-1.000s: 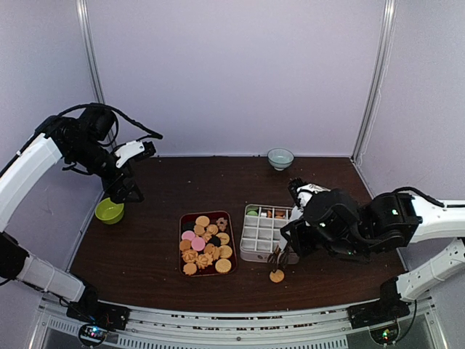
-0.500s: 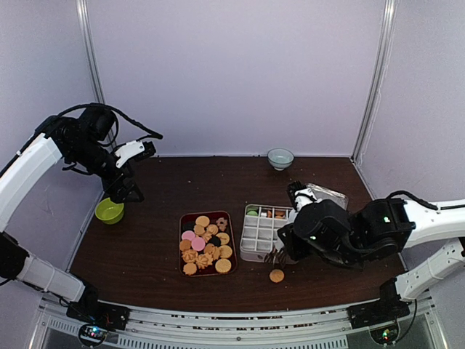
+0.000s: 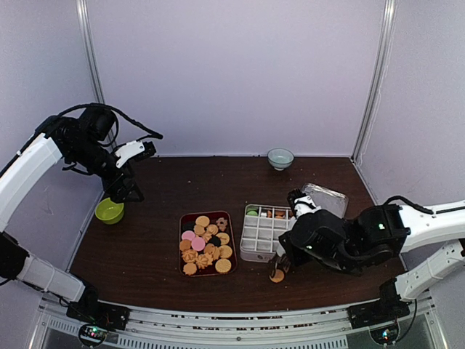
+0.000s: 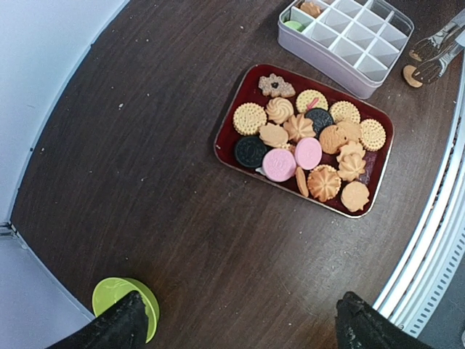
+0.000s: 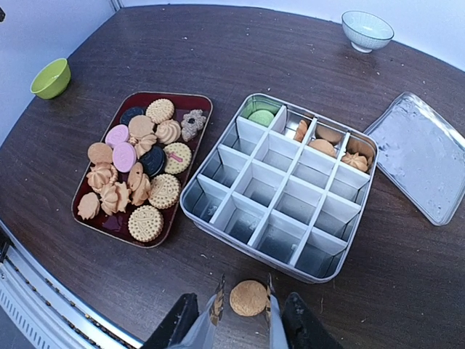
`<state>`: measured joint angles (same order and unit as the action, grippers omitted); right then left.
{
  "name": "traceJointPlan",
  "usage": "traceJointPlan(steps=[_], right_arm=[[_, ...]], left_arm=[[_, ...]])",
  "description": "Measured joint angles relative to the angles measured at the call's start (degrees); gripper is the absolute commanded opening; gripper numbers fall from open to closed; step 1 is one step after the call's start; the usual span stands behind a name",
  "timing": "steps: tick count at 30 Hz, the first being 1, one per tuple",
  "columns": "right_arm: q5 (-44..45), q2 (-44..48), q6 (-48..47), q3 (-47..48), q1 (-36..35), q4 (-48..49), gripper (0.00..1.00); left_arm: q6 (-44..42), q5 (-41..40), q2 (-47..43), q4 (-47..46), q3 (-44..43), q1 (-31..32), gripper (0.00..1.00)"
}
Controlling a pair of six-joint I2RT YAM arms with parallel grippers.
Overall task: Pack the cookies
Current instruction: Pick up the fake cookies from the center of the board.
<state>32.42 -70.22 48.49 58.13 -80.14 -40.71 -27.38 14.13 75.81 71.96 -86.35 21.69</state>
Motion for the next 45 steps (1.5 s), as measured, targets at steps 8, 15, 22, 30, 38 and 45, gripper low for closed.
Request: traceJointPlan(steps=[8, 15, 22, 30, 38, 45], right_arm=[[0.02, -0.31, 0.94, -0.72, -0.31, 0.00, 0.41], [0.00, -1.40, 1.27, -1.40, -0.52, 0.11, 0.41], [0.02, -2.25, 1.27, -1.62, -0.59, 0.26, 0.41], [0.33, -2.82, 1.33, -3.21, -0.59, 2.03, 0.41], [1.62, -2.73, 1.60, -4.85, -0.59, 5.77, 0.31], [2.10, -2.54, 1.62, -4.92, -0.59, 5.57, 0.25]], left_arm=[[0.02, 0.37, 0.04, 0.04, 0.00, 0.00, 0.91], [0.02, 0.76, 0.04, 0.07, 0.00, 0.00, 0.90], [0.04, 1.29, 0.04, 0.09, 0.00, 0.00, 0.89], [0.04, 1.77, 0.11, 0.15, -0.02, 0.00, 0.88], [0.04, 2.45, 0.70, 0.26, -0.02, 0.00, 0.86], [0.04, 2.62, 0.70, 0.61, -0.02, 0.00, 0.86]])
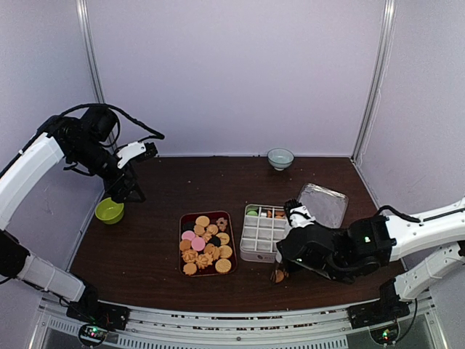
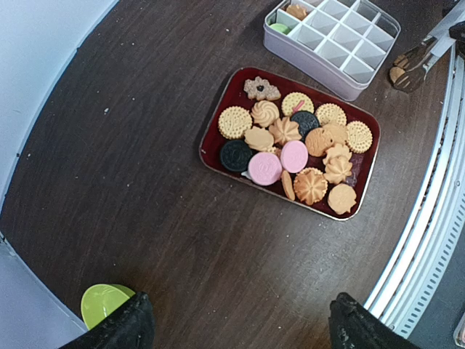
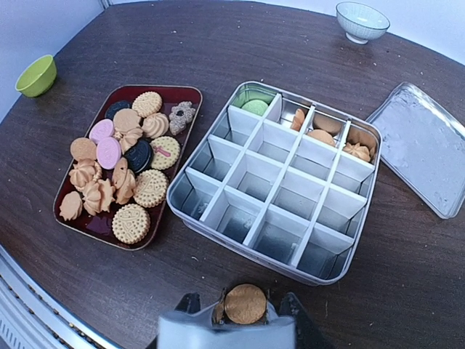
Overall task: Pack the cookies
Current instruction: Pick up the fake cookies from the center of the board, then place the fake cookies in the empty pocket of the box.
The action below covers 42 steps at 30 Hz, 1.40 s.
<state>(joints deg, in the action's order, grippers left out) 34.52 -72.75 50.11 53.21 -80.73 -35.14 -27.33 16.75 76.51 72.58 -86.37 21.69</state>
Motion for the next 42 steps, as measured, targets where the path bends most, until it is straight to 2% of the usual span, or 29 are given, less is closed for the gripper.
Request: traceJointPlan(steps=[3, 8, 14, 19, 25, 35, 42], right_arm=[[0.02, 0.11, -0.94, 1.03, -0.02, -1.97, 0.25], [0.52, 0.66, -5.38, 8.46, -0.02, -5.07, 0.25], [1.27, 1.27, -13.79, 17.35, 2.19, -3.08, 0.24], [-0.26, -1.40, -21.09, 18.80, 10.08, 2.01, 0.24], [-3.69, -10.88, -27.58, 20.26, 16.81, 9.27, 0.23], [-9.03, -17.84, -30.29, 22.21, 20.41, 15.98, 0.24], [-10.88, -19.21, -30.14, 22.40, 20.85, 18.23, 0.36]], left_arm=[[0.00, 0.00, 0.00, 0.07, 0.00, 0.00, 0.86], [0.00, -0.02, 0.00, 0.11, 0.00, 0.00, 0.85], [-0.02, -0.02, 0.00, 0.11, 0.13, 0.00, 0.85], [0.00, -0.02, 0.00, 0.11, 0.46, 0.00, 0.86], [0.02, 0.02, 0.00, 0.09, 1.73, 0.00, 0.87], [0.07, 0.15, 0.00, -0.07, 2.84, -0.02, 0.87], [0.07, 0.31, -0.02, -0.09, 3.26, -0.33, 0.87]])
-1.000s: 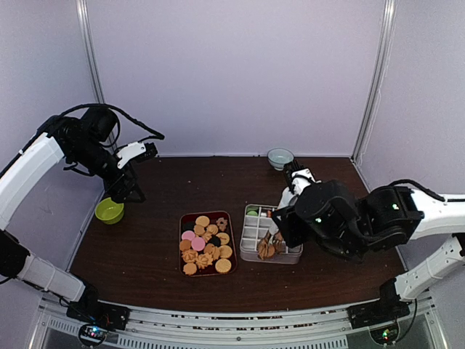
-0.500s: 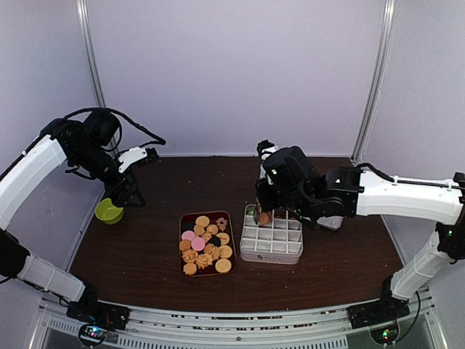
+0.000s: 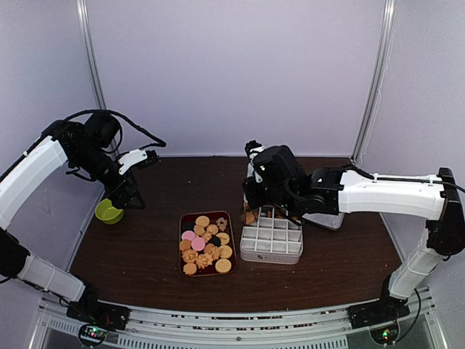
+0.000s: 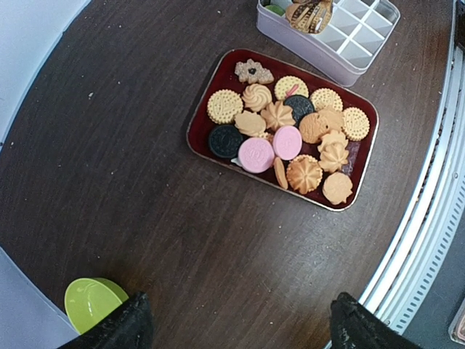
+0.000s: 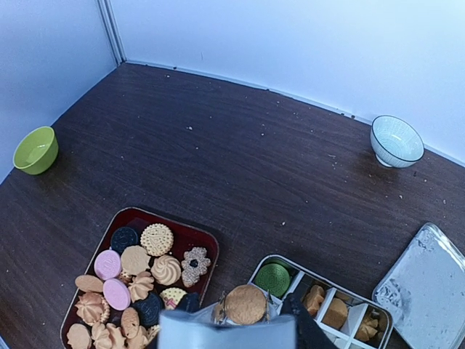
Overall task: Pack the cookies
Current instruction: Place the fake cookies in the empty pocket of the box, then pick up the fake cookies from the plate.
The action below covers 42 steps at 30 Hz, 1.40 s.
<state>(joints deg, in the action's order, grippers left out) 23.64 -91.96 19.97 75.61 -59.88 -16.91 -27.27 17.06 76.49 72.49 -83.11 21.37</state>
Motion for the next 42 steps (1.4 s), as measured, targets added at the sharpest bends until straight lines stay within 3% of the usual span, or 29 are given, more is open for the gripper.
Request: traceJointPlan(steps=[13, 27, 42], right_arm=[[-0.92, -0.63, 1.07, -0.24, 1.14, 0.48, 0.44], [-1.55, 0.83, -0.35, 1.73, -2.97, 0.76, 0.33], [-7.67, -6.45, -0.13, 10.01, -9.09, 2.32, 0.33]], left_arm=[[-0.02, 0.87, 0.00, 0.00, 0.15, -0.02, 0.87], [-0.02, 1.73, 0.00, 0.02, 0.55, -1.95, 0.83], [-0.33, 3.37, 0.11, 0.04, 1.29, -5.73, 0.82]])
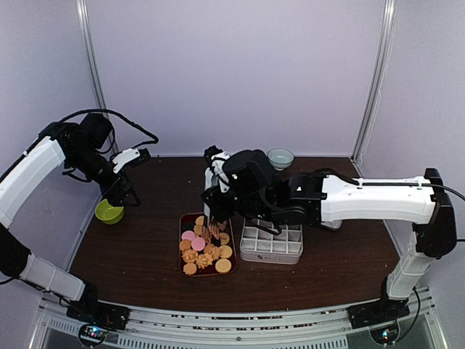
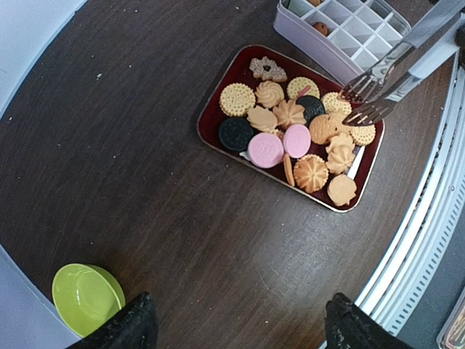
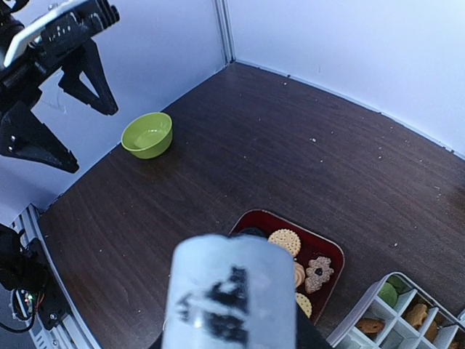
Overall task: Pack the cookies
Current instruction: Pick up the fake cookies from the plate.
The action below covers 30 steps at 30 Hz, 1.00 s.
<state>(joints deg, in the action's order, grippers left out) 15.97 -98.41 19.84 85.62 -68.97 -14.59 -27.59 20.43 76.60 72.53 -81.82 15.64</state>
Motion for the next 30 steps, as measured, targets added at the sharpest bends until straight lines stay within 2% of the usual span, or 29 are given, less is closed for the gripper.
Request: traceJointPlan(steps=[14, 30], right_arm=[[-5.38, -4.90, 1.33, 1.46, -2.67, 1.31, 0.36], [-2.93, -6.84, 0.94, 1.55, -4.28, 0.28, 0.40]], left_arm=[[-1.14, 0.81, 0.92, 0.00, 2.71, -2.93, 0.82], [-1.51, 2.60, 0.92, 0.02, 3.04, -3.06, 0.81]])
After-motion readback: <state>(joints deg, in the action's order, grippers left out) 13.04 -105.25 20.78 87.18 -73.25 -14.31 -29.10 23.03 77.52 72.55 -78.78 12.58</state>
